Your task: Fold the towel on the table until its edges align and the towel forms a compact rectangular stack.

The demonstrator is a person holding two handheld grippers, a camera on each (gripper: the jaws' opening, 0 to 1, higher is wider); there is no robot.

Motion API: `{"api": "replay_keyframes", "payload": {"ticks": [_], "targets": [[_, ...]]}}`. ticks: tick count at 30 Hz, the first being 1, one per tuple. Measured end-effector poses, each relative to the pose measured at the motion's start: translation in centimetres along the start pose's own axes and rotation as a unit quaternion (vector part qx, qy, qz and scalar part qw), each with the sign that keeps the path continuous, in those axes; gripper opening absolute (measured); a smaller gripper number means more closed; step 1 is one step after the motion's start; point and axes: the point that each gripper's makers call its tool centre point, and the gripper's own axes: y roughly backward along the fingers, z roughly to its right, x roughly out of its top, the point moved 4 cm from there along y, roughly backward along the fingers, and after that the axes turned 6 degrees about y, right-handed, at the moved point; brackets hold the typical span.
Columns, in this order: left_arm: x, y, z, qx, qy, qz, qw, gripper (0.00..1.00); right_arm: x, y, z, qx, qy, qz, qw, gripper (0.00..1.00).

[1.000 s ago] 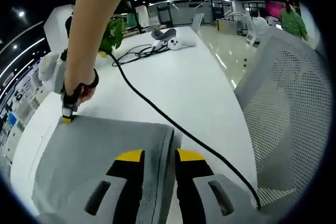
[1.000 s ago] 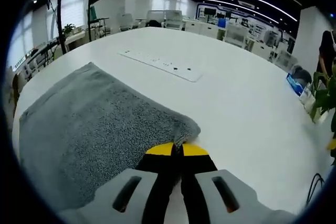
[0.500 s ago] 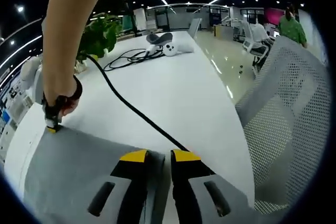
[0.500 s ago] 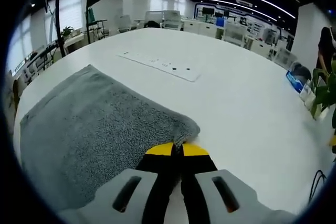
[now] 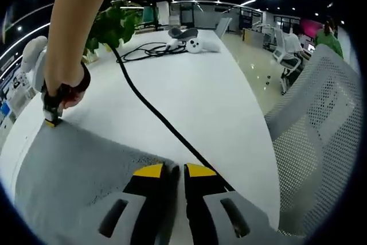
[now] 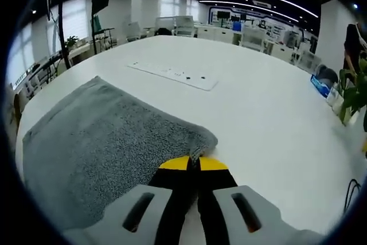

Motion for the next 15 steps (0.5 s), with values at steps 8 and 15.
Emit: {"api": "replay_keyframes", "payload": {"ticks": [8, 15], "targets": [[-0.05, 0.10, -0.29, -0.010, -0.016, 0.007, 0.9998, 0.05, 0.04, 0.28, -0.29, 0.001, -0.005, 0.004, 1.0000, 0.02], [-0.03, 0.15, -0.67, -0.028, 0.011, 0.004, 0.9995, 0.03, 0.01, 0.43, -0.34, -0.003, -0.029, 0.011, 0.9995, 0.01]]}}
